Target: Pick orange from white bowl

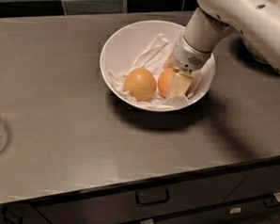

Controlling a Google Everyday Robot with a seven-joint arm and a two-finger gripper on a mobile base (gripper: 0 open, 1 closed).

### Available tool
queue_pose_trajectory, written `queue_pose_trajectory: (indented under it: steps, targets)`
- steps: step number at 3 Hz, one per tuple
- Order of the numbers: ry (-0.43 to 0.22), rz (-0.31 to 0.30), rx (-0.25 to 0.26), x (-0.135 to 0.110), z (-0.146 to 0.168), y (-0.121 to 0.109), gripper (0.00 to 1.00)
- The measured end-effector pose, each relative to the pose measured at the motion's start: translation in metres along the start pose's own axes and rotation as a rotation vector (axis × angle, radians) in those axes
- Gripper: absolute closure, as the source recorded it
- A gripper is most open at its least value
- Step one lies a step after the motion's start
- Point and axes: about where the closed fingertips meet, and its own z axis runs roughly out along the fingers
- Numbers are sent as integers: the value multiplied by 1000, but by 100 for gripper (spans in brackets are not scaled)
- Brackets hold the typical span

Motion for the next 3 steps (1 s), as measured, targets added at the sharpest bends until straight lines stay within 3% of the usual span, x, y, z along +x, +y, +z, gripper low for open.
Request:
queue_pose_trajectory:
  steps: [1, 2, 3]
  targets:
    - [-5, 6, -7, 2, 2, 0, 27]
    - [-10, 5, -30, 3, 9, -2, 42]
    - [-15, 5, -41, 3, 11, -3, 63]
